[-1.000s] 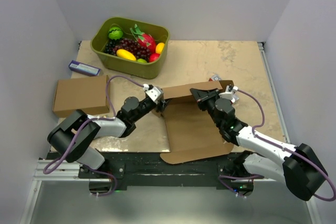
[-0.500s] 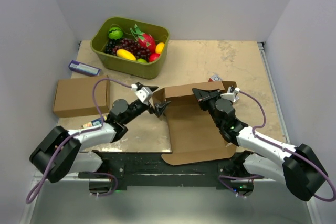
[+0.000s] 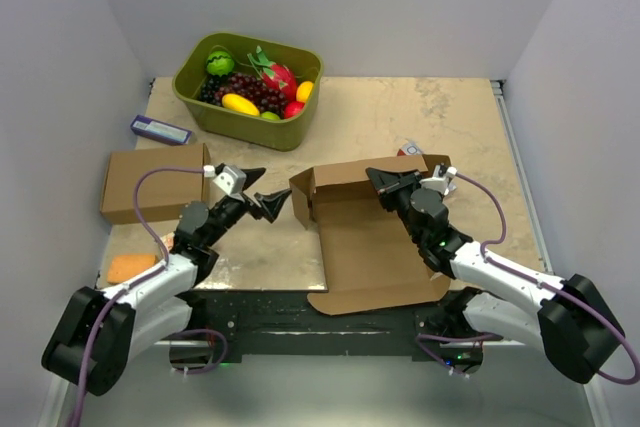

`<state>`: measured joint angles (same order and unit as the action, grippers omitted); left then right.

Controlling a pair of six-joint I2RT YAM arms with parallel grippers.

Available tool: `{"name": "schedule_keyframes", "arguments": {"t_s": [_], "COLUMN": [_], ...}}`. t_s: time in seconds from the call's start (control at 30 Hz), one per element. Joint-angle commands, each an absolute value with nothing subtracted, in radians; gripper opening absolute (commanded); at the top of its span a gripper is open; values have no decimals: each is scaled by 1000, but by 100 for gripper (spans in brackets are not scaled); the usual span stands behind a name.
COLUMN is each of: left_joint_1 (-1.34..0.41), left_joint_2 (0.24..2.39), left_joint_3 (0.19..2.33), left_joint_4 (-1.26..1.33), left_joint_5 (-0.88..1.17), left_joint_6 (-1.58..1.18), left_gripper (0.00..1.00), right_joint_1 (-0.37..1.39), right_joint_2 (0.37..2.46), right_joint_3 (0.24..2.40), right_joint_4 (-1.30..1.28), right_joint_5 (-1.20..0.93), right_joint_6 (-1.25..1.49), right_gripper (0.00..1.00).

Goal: Fold the paper box

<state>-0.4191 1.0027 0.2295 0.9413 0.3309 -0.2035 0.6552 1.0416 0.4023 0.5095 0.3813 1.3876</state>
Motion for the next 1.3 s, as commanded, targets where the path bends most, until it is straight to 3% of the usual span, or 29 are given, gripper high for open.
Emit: {"name": "schedule_keyframes", "arguments": {"t_s": [0.0, 0.3, 0.67, 0.93, 1.27], "left_joint_1": [-339, -337, -376, -446, -578], "left_joint_2": [1038, 1242, 1434, 1477, 1516], "left_joint_3": [166, 236, 328, 367, 400], "left_joint_4": [1032, 1086, 1184, 1158, 1140], "left_joint_5": [403, 598, 670, 620, 402], "left_joint_6": [-272, -235, -232, -192, -172], "left_gripper": [90, 79, 65, 55, 42], "right_joint_1": [653, 652, 652, 652, 652], "right_joint_2": [1046, 1042, 1057, 1074, 1089], "right_joint_3": [379, 383, 397, 405, 408], "right_joint_4": [494, 491, 486, 492, 505], "right_joint_5": [410, 407, 402, 391, 380], "right_joint_6": [1358, 1345, 1332, 1328, 1333], "right_gripper": [12, 13, 13, 13, 13]}}
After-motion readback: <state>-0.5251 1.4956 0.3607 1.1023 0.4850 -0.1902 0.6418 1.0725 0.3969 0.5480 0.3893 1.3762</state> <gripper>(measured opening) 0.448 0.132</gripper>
